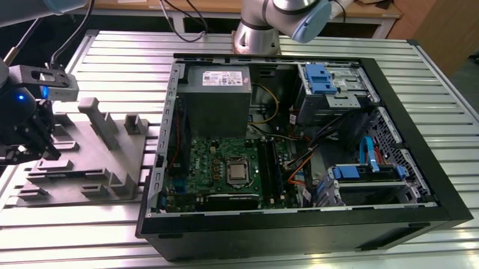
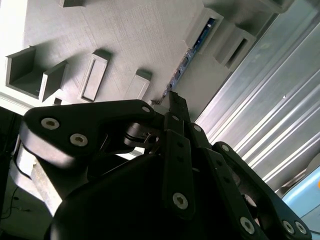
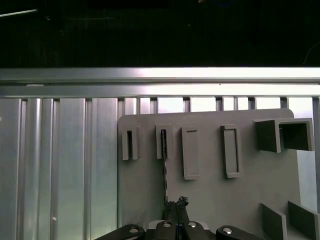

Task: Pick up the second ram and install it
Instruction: 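Pick up the second ram and move it above second insertion slot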

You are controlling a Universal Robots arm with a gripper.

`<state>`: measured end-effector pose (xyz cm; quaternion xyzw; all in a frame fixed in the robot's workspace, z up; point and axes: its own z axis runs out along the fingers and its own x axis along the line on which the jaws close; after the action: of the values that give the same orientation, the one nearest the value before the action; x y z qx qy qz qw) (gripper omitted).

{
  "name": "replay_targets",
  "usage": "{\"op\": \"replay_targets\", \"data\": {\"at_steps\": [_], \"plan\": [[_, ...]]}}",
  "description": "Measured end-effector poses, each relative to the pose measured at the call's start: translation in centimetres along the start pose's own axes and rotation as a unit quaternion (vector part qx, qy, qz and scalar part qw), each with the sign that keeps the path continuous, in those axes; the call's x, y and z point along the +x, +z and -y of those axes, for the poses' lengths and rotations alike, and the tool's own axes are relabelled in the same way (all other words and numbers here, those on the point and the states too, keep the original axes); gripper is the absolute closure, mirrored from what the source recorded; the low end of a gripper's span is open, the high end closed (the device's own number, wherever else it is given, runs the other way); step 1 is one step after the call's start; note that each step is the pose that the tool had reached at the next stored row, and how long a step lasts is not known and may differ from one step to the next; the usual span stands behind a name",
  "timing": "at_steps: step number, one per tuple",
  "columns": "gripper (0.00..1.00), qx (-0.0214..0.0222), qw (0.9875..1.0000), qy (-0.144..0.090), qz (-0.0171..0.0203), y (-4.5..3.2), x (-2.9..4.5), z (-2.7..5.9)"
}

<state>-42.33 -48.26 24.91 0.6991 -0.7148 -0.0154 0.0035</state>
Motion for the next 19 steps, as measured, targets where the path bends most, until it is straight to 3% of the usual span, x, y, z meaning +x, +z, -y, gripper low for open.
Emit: {"op": "replay_targets", "data": {"at_steps": [11, 19], "plan": [[0.9, 0.0003, 1.0, 0.0, 0.0001, 1.34, 0.04, -0.32], [0.9, 0.0021, 1.0, 0.0, 0.0002, 1.53, 0.24, -0.33]]}}
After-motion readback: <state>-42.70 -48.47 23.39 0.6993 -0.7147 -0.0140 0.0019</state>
